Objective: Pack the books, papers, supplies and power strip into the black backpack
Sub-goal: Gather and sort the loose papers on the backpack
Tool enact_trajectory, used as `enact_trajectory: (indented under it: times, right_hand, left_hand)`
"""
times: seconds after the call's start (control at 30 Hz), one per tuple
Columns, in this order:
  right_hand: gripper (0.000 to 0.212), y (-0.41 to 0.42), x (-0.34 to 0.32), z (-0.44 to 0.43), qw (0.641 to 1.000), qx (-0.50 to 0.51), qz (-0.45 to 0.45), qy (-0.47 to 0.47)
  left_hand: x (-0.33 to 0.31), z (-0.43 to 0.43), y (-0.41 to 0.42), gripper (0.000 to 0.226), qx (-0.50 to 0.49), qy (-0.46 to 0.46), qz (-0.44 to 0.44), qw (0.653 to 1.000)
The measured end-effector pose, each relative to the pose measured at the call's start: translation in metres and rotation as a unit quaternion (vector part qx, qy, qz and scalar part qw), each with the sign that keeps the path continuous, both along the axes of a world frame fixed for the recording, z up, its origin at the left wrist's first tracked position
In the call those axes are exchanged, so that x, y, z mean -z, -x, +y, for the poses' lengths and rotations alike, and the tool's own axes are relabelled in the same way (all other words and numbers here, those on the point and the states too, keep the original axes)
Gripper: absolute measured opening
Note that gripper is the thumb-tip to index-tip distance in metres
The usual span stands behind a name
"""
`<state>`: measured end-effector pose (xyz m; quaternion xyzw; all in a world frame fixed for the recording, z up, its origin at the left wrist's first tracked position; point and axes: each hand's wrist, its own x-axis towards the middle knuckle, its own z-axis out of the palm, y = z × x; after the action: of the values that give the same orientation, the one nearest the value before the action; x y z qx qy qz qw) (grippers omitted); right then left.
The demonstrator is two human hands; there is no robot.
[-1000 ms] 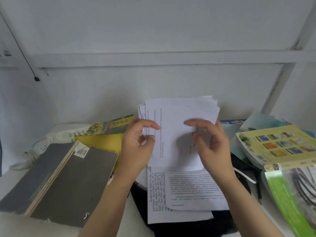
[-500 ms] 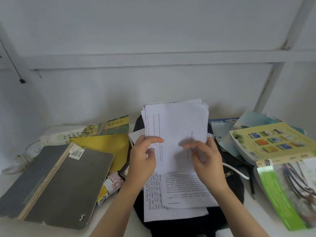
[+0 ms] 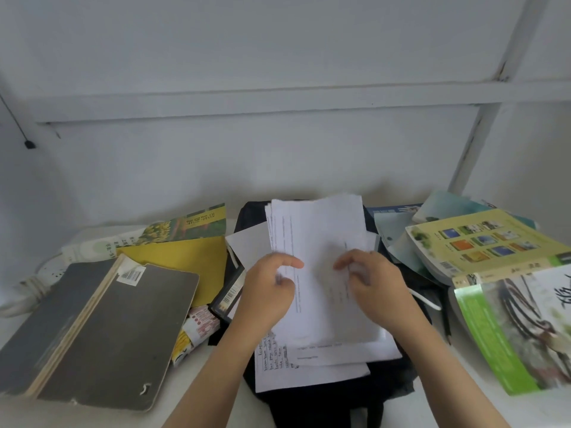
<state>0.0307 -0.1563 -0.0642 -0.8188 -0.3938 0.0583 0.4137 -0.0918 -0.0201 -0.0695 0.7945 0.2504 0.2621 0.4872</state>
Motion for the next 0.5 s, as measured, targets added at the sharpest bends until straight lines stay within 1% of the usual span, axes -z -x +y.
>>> enact_trajectory:
  times: [0.03,0.1,0.17,0.2,0.23,0.3,0.4,0.5]
  right_hand:
    - [0.036,-0.001,0.000,-0.002,0.998,0.001,-0.004,0.056]
    - [0.033,-0.001,0.002,-0.007,0.987,-0.009,-0.004,0.159]
    - [0.030,0.002,0.008,-0.009,0.972,-0.016,0.020,0.232]
    - [0.030,0.004,0.011,-0.009,0.966,-0.019,0.038,0.253]
    - [0.030,0.006,0.013,-0.008,0.964,-0.019,0.053,0.261]
    - [0.031,0.008,0.015,-0.007,0.968,-0.001,0.059,0.242]
    - [0.036,0.011,0.015,-0.008,0.980,0.047,0.046,0.188]
    - [0.038,0.012,0.010,-0.012,0.987,0.081,0.079,0.118]
  left_hand:
    - [0.002,-0.002,-0.001,0.044,-0.001,-0.001,0.039,0.999]
    - [0.008,-0.004,-0.003,0.041,-0.003,-0.034,0.118,0.992]
    - [0.012,-0.007,-0.004,0.039,-0.003,-0.038,0.174,0.984]
    - [0.015,-0.009,-0.005,0.039,-0.004,-0.032,0.186,0.982]
    - [0.016,-0.010,-0.006,0.040,-0.005,-0.020,0.187,0.982]
    - [0.015,-0.012,-0.007,0.044,-0.011,0.028,0.165,0.986]
    - [0.014,-0.011,-0.007,0.049,-0.040,0.126,0.120,0.984]
    - [0.015,-0.006,-0.004,0.048,-0.051,0.226,0.084,0.969]
